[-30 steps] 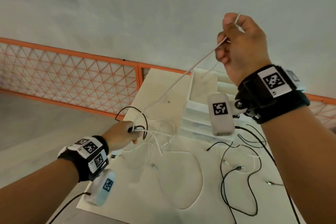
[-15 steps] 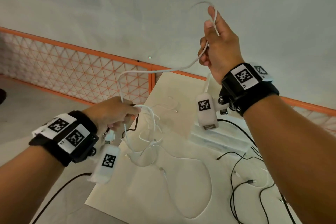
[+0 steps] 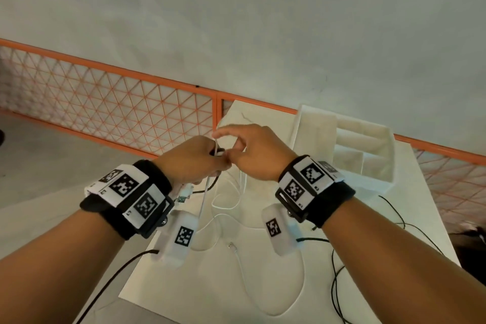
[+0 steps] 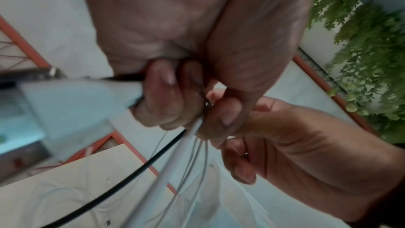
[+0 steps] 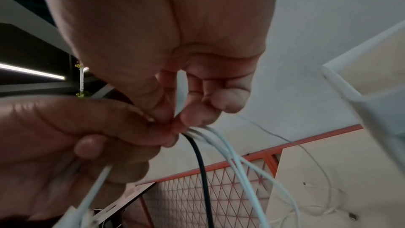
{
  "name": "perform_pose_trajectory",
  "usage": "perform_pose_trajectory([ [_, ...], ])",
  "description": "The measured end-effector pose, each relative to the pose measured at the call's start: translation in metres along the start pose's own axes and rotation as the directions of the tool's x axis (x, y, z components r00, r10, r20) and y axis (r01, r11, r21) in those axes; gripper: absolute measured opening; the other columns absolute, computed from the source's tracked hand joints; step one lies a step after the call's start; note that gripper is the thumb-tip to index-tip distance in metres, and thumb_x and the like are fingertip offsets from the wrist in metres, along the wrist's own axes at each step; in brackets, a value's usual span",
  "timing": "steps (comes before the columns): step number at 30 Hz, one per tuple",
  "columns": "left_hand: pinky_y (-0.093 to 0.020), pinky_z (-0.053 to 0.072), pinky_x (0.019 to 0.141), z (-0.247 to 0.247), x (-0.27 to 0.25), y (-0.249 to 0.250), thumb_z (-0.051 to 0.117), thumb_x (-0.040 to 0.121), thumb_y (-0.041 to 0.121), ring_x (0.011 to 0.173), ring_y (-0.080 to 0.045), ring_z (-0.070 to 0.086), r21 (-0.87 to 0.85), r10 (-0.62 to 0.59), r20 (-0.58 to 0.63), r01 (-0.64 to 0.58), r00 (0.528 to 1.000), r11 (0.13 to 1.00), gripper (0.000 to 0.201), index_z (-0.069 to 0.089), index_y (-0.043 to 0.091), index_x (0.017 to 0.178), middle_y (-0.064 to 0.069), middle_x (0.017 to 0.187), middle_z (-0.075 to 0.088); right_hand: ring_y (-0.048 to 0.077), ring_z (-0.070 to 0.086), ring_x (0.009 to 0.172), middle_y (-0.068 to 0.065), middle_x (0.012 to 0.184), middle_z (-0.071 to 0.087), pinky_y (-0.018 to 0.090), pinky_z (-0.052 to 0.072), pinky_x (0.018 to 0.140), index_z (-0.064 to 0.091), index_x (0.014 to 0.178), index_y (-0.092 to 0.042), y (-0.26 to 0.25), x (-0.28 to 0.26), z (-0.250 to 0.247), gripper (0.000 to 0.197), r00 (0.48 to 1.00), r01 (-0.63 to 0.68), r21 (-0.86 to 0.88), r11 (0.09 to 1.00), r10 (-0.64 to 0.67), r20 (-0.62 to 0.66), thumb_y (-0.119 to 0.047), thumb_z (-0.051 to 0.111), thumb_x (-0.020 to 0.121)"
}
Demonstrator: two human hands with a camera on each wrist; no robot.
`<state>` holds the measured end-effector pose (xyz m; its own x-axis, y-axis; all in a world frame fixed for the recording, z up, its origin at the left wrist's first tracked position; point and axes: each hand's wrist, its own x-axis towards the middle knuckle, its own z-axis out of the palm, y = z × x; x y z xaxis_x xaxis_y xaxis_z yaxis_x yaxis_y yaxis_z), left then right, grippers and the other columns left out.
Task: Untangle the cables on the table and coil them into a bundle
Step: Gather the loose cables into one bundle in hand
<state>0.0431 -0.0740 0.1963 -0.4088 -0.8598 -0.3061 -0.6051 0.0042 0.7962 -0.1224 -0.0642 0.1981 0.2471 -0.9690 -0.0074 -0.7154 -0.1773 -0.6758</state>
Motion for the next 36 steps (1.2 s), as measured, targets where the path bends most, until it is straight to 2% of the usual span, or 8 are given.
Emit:
perform_pose_trajectory([
  [6, -0.019, 0.032, 0.045, 0.001, -0.005, 0.0, 0.06, 0.095, 0.026, 0.044, -0.006, 0.037, 0.07, 0.083, 0.063, -0.087, 0.995, 0.994, 0.027, 0.053, 0.01, 0.074, 0.008, 0.053, 0.051, 0.005, 0.064, 0.083, -0.007, 0.081, 0.071, 0.001, 0.04, 0.077, 0.063, 0.13, -0.038, 0.01, -0.007, -0.009, 0.042, 1.0, 0.003, -0.028, 1.0, -0.003, -0.008, -0.015, 0.064, 0.094],
  [10, -0.019, 0.032, 0.044, 0.001, -0.006, -0.003, 0.061, 0.096, 0.028, 0.046, -0.008, 0.037, 0.018, 0.1, 0.071, -0.101, 0.992, 0.995, 0.028, 0.061, 0.0, 0.091, 0.006, 0.058, 0.056, 0.018, 0.066, 0.089, -0.003, 0.091, 0.073, 0.035, 0.056, 0.085, 0.077, 0.094, -0.026, 0.021, 0.002, -0.009, 0.022, 0.992, -0.036, -0.157, 0.987, 0.016, -0.127, -0.013, 0.059, 0.093],
  [17, -0.019, 0.031, 0.048, -0.001, -0.011, -0.02, 0.055, 0.099, 0.028, 0.051, -0.011, 0.032, -0.231, 0.062, 0.119, -0.033, 0.991, 0.972, 0.037, 0.056, -0.008, 0.109, -0.001, 0.068, 0.063, 0.031, 0.065, 0.101, 0.001, 0.092, 0.074, 0.046, 0.059, 0.083, 0.067, 0.072, -0.03, 0.041, 0.014, -0.032, 0.032, 0.815, -0.288, 0.125, 0.949, 0.312, -0.488, -0.011, 0.046, 0.086],
  [22, -0.018, 0.035, 0.053, 0.004, -0.01, -0.028, 0.054, 0.099, 0.034, 0.055, -0.012, 0.04, -0.146, 0.034, 0.135, -0.014, 0.99, 0.989, 0.039, 0.057, -0.005, 0.106, 0.0, 0.069, 0.066, 0.025, 0.066, 0.097, 0.0, 0.094, 0.075, 0.038, 0.057, 0.087, 0.071, 0.094, -0.027, 0.043, 0.019, -0.033, 0.031, 0.774, -0.263, 0.104, 0.959, 0.274, -0.57, -0.009, 0.046, 0.094],
  [27, -0.022, 0.042, 0.067, -0.001, -0.011, -0.035, 0.053, 0.1, 0.02, 0.066, -0.007, 0.056, -0.114, 0.085, 0.081, -0.075, 0.993, 0.991, 0.02, 0.062, 0.003, 0.097, 0.001, 0.075, 0.072, 0.018, 0.065, 0.101, -0.002, 0.112, 0.071, 0.034, 0.052, 0.097, 0.059, 0.131, -0.04, 0.043, 0.012, -0.025, 0.048, 0.953, -0.247, -0.04, 0.968, 0.235, -0.192, -0.019, 0.051, 0.089],
  [30, -0.024, 0.043, 0.06, -0.006, -0.011, -0.028, 0.049, 0.099, 0.002, 0.061, -0.014, 0.054, -0.158, 0.118, 0.057, -0.108, 0.991, 0.982, 0.012, 0.061, 0.002, 0.099, -0.003, 0.076, 0.068, 0.012, 0.054, 0.067, -0.018, 0.056, 0.056, 0.029, 0.055, 0.083, 0.042, 0.143, -0.05, 0.028, 0.002, -0.02, 0.072, 0.988, -0.147, 0.012, 0.989, 0.147, 0.042, -0.02, 0.065, 0.082],
  [33, -0.026, 0.03, 0.054, -0.01, -0.012, -0.015, 0.052, 0.097, 0.005, 0.054, -0.012, 0.037, -0.217, 0.085, 0.059, -0.071, 0.995, 0.974, 0.012, 0.064, 0.003, 0.096, -0.002, 0.067, 0.057, 0.001, 0.047, 0.047, -0.025, 0.048, 0.056, 0.012, 0.044, 0.06, 0.056, 0.118, -0.044, 0.014, -0.003, -0.003, 0.047, 0.983, -0.038, 0.019, 0.999, 0.034, 0.182, -0.022, 0.076, 0.081],
  [36, -0.025, 0.027, 0.052, -0.014, -0.017, 0.001, 0.059, 0.096, 0.025, 0.055, -0.012, 0.031, -0.194, 0.132, 0.015, -0.126, 0.991, 0.973, 0.027, 0.067, 0.0, 0.091, 0.004, 0.059, 0.044, 0.004, 0.058, 0.062, -0.012, 0.072, 0.068, 0.026, 0.045, 0.064, 0.071, 0.085, -0.028, 0.02, 0.004, 0.017, 0.013, 0.989, -0.021, 0.012, 1.0, 0.019, 0.146, -0.04, 0.073, 0.086],
])
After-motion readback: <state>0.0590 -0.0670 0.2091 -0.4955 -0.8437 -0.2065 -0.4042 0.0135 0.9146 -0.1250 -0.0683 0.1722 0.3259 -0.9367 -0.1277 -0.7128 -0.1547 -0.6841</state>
